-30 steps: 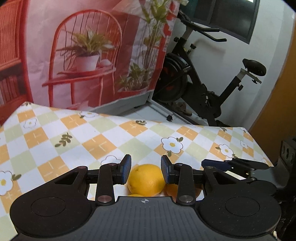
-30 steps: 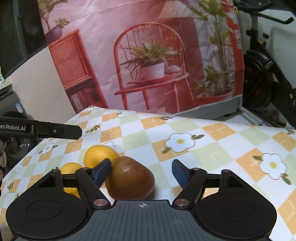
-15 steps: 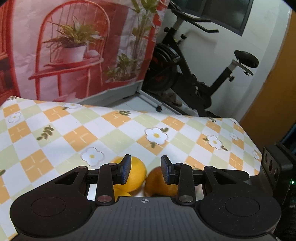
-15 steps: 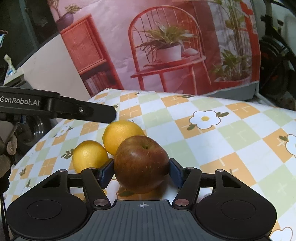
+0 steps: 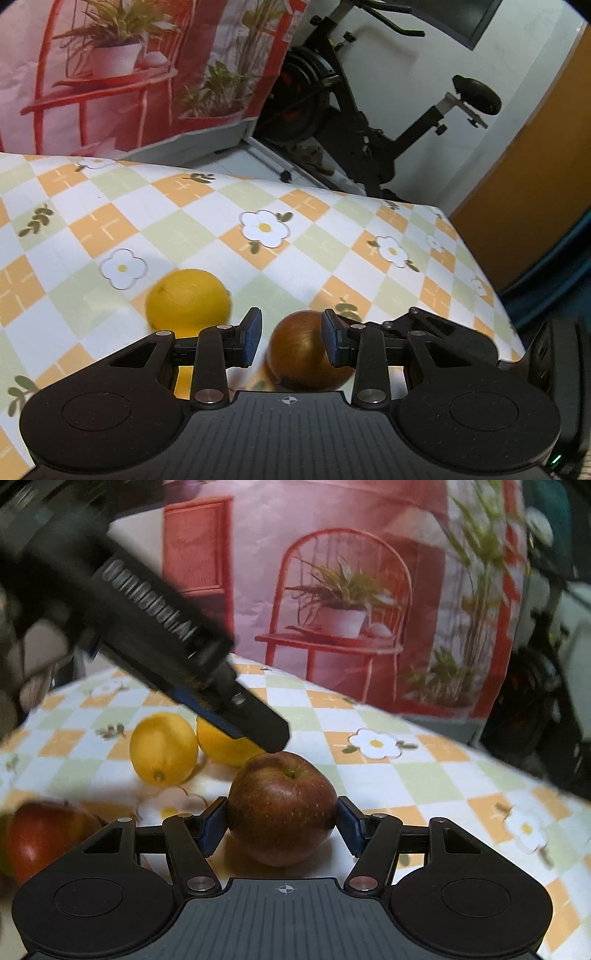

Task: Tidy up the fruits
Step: 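Carry both apples over the beige plate with both grippers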

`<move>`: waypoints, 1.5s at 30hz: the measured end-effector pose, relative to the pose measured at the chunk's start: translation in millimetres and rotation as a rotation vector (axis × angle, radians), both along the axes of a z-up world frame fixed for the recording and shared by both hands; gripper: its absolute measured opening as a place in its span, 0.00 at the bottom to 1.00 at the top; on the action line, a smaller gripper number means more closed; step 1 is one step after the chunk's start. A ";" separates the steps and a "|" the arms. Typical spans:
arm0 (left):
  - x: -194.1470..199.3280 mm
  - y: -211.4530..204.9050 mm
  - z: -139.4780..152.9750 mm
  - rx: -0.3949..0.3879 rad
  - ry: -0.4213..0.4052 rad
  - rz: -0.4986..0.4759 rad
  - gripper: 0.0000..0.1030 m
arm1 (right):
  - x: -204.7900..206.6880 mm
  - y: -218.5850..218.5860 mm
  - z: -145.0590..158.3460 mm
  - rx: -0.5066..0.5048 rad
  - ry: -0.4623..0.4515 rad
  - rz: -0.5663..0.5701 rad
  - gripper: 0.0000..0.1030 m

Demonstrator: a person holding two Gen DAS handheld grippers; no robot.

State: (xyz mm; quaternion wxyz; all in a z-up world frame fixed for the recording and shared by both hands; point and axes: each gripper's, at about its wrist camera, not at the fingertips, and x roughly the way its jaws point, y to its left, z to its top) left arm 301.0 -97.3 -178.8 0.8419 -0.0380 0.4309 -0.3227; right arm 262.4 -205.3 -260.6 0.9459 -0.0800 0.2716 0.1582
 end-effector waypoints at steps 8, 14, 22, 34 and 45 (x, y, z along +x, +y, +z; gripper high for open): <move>-2.2 -5.8 -10.1 -0.002 0.031 -0.035 0.38 | -3.4 -2.5 -1.0 0.011 -0.013 -0.002 0.56; 2.7 0.3 -11.7 -0.001 0.049 -0.005 0.40 | -3.7 -12.3 0.9 0.085 0.015 0.002 0.56; 3.5 -0.4 -11.4 0.000 0.052 -0.005 0.41 | -3.6 -26.9 2.1 0.177 0.040 0.004 0.55; 8.2 4.0 -16.6 -0.046 0.090 -0.012 0.37 | -2.1 -29.7 1.4 0.205 0.053 0.008 0.55; 4.6 -4.1 -13.2 -0.036 0.084 -0.052 0.31 | -5.2 -35.1 0.0 0.226 0.038 0.010 0.55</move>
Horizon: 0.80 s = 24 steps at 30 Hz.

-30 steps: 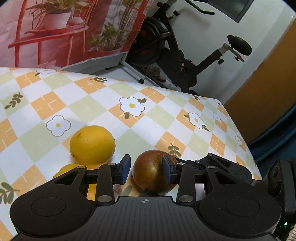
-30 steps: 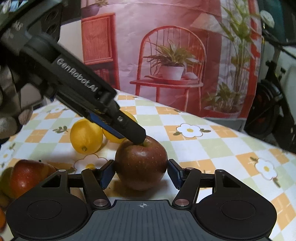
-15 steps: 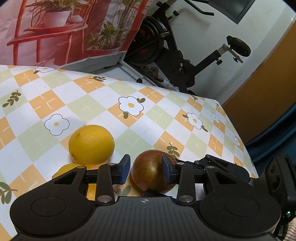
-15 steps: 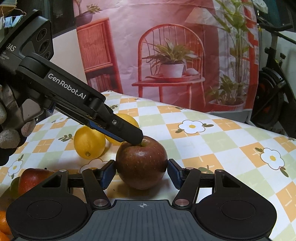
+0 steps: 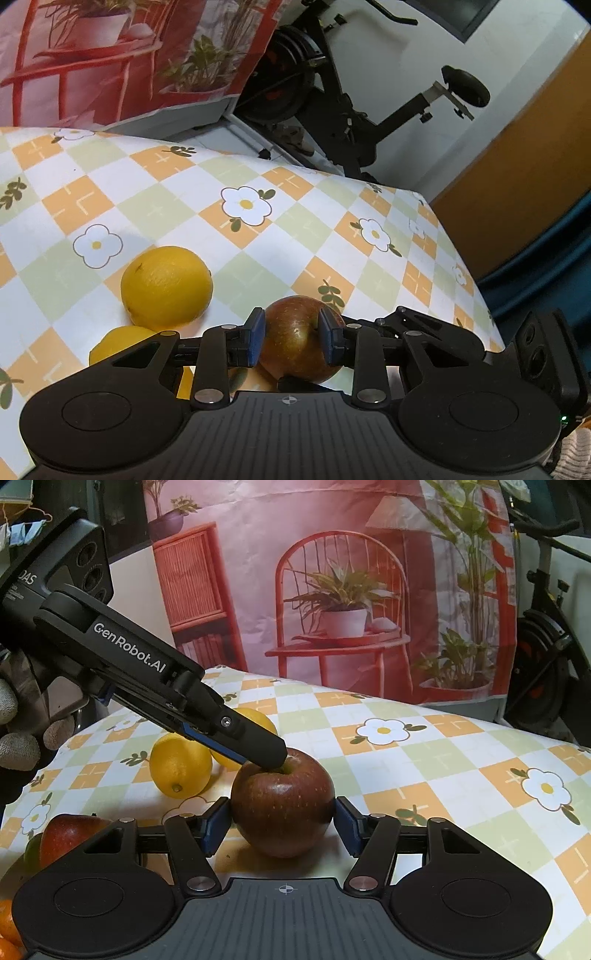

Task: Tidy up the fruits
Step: 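Carry both apples over the beige plate with both grippers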

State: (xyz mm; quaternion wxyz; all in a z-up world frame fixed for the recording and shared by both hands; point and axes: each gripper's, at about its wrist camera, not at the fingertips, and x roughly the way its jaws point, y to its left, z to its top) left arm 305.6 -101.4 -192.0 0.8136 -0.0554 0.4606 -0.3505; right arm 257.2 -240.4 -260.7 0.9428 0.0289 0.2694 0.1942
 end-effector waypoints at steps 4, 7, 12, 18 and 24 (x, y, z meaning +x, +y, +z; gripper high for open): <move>-1.9 2.2 5.6 0.001 -0.011 0.003 0.30 | -1.7 1.4 4.0 -0.022 -0.013 0.005 0.54; -7.0 3.3 14.3 0.000 -0.025 -0.004 0.30 | -7.2 1.5 10.8 -0.010 -0.029 0.007 0.55; -25.8 3.8 28.8 0.015 -0.052 -0.026 0.30 | -25.3 5.8 23.4 -0.016 -0.041 0.007 0.55; -57.2 12.9 49.7 0.011 -0.091 -0.066 0.30 | -57.3 14.1 45.8 -0.007 -0.062 0.013 0.55; -89.4 26.3 57.1 0.002 -0.079 -0.077 0.30 | -92.5 25.4 59.6 -0.020 -0.062 0.052 0.55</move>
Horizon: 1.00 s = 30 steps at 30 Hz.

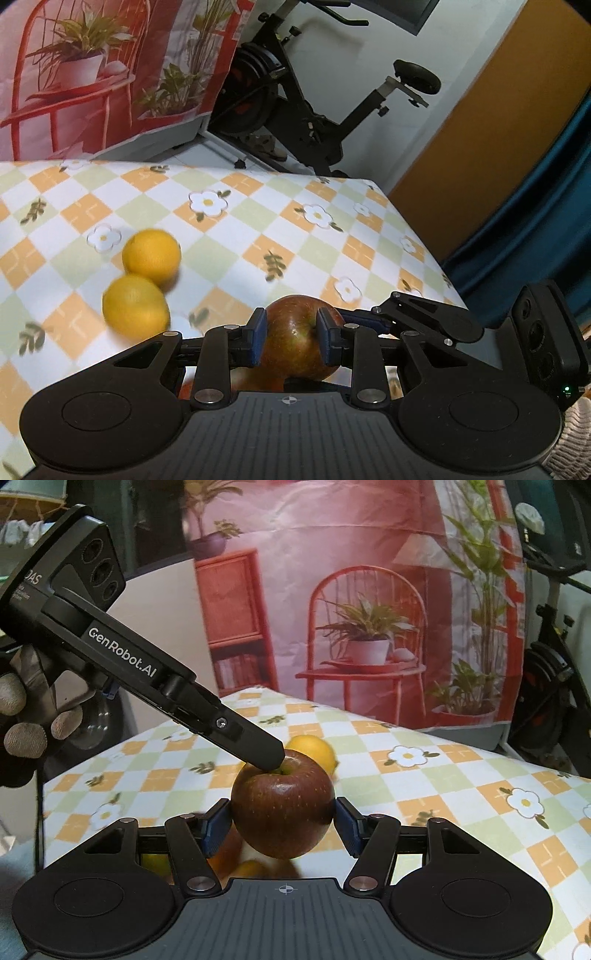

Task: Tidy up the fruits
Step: 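Carry both apples over the beige plate with both grippers, then lower both apples into the plate and open both grippers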

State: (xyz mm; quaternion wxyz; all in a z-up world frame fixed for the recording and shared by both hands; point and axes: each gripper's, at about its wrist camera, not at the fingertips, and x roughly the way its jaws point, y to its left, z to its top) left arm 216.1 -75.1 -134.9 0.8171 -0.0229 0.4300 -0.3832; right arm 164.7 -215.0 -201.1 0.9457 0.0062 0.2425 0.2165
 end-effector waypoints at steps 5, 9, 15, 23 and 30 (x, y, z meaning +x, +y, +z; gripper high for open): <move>-28.5 11.5 4.1 -0.002 -0.012 -0.001 0.30 | -27.9 14.3 7.3 -0.013 0.005 0.034 0.54; -46.0 23.3 1.5 0.005 -0.010 0.003 0.30 | -43.9 27.7 6.9 -0.018 0.013 0.054 0.55; -56.7 39.6 -17.4 0.031 0.058 0.026 0.30 | -55.6 50.5 -10.3 -0.029 0.057 0.083 0.54; -54.6 49.7 -29.1 0.064 0.088 0.050 0.30 | -52.8 68.9 -23.0 -0.045 0.094 0.133 0.54; -55.2 52.9 -38.7 0.091 0.093 0.065 0.30 | -45.1 74.7 -33.4 -0.059 0.119 0.155 0.54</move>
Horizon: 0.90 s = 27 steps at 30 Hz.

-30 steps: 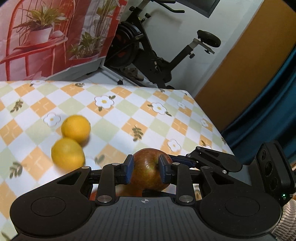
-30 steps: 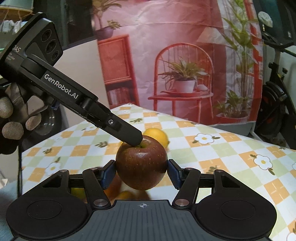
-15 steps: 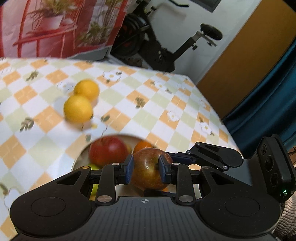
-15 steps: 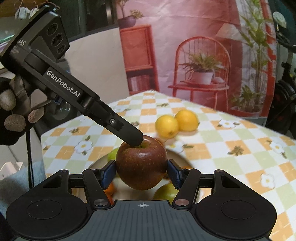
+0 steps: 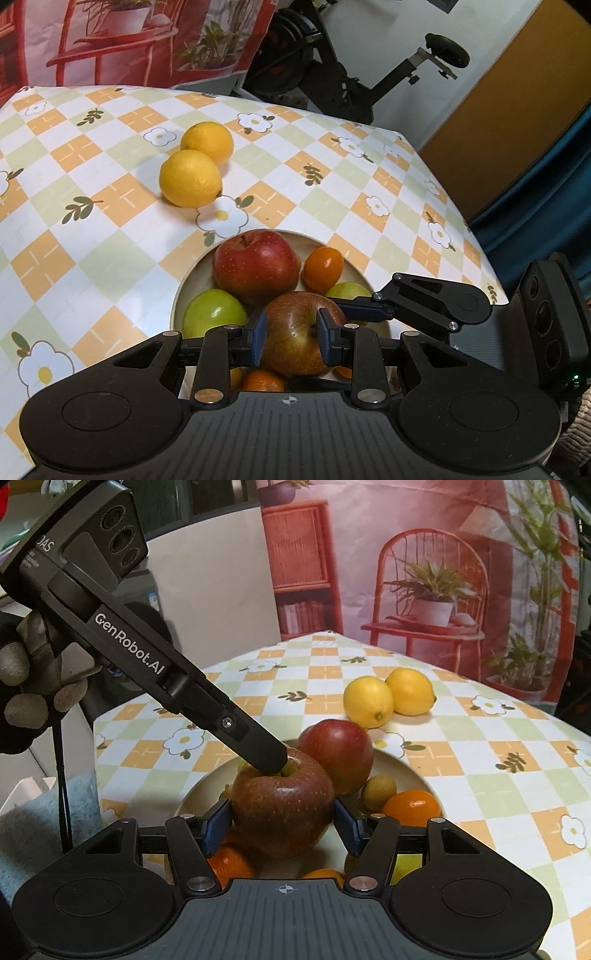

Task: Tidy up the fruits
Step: 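Lower both apples into the plate and open both grippers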

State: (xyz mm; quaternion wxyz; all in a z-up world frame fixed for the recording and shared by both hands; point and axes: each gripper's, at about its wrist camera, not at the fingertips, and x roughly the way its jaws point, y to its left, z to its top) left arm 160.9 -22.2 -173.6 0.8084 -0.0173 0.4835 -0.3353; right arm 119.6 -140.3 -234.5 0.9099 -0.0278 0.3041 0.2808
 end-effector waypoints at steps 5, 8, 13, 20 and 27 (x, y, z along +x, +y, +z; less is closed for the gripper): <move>1.3 2.9 -2.8 0.009 -0.004 0.011 0.30 | 4.6 2.8 -4.6 0.006 0.008 0.006 0.55; 0.9 3.0 -2.9 0.015 -0.014 0.012 0.30 | 7.8 3.8 -5.5 0.012 0.011 0.006 0.55; -1.7 -1.8 -3.6 0.038 -0.025 0.000 0.30 | 9.7 1.1 -8.7 0.028 0.030 0.000 0.55; -2.4 -3.2 -4.4 0.040 -0.024 -0.002 0.30 | 7.8 0.0 -9.9 0.034 0.031 -0.004 0.55; -1.3 0.3 -5.7 0.052 -0.036 0.011 0.32 | 5.8 2.2 -8.6 0.030 0.036 -0.017 0.55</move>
